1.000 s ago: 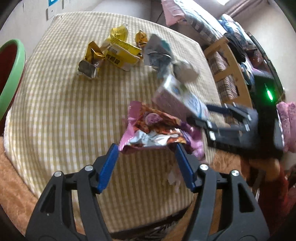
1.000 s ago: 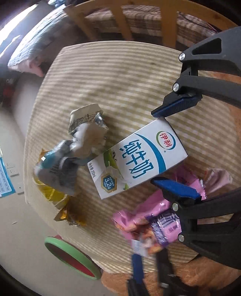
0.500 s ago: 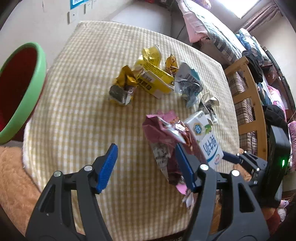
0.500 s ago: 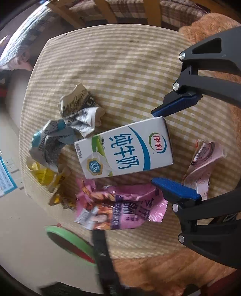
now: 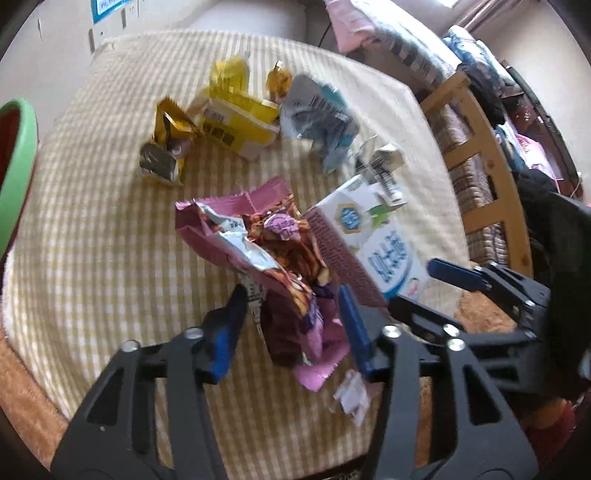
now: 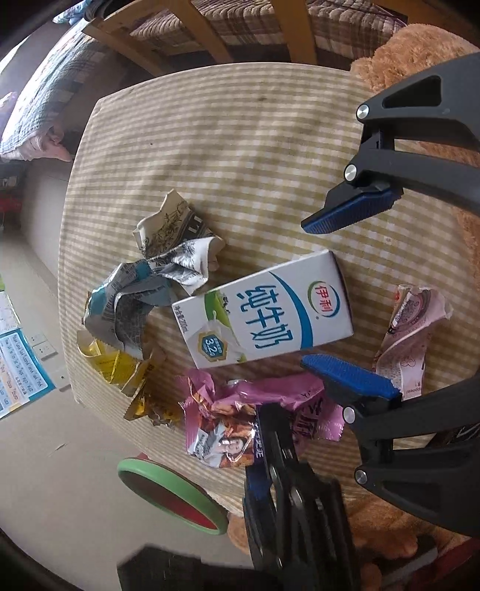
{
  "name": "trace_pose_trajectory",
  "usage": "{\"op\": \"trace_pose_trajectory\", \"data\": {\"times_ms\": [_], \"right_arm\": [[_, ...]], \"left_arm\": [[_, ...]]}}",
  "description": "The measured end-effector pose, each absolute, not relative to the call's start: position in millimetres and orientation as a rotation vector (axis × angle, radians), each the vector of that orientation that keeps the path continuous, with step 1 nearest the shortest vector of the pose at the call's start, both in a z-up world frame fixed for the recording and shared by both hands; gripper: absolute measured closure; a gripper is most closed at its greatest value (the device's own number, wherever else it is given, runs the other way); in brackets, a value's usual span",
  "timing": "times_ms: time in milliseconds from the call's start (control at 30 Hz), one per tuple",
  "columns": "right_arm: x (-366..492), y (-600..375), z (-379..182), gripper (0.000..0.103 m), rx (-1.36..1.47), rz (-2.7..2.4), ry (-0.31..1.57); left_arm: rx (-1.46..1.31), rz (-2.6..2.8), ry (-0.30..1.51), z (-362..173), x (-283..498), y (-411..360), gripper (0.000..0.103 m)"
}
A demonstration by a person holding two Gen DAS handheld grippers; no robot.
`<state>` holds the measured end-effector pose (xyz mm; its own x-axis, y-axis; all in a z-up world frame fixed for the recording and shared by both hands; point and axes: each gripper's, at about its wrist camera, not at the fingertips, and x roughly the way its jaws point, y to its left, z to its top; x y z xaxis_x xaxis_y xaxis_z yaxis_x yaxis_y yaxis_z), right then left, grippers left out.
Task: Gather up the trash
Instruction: 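Grasp the pink snack wrapper with the left tool while the right tool grasps the milk carton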
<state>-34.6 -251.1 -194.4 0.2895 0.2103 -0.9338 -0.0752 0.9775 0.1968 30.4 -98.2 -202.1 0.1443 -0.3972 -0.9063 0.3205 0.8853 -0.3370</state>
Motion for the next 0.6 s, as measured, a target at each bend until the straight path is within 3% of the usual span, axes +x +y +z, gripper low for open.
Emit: {"op": "trace_pose_trajectory", "data": {"times_ms": [133, 167, 533, 600], "right_arm": [[-35.1, -250.1, -194.9, 0.037, 0.134, 0.189, 1.26], [-34.9, -250.4, -194.5, 0.037, 0.14, 0.191, 1.259], [-19.1, -235.1, -199.9, 0.036, 0.118, 0.188, 1.259], [-17.9, -233.7, -200.7, 0.036, 0.116, 0.179, 1.256]], "left_arm": [[-0.106, -0.511, 1.307, -198.0, 32.6, -89.0, 0.074], [-0.089, -0.499, 1.288, -193.5, 32.3, -86.4, 0.09], [-0.117, -0.412, 1.276, -187.8, 44.5, -44.7, 0.087], [-0.141, -0.39, 1.282, -192.2, 46.7, -41.1, 0.07]]}}
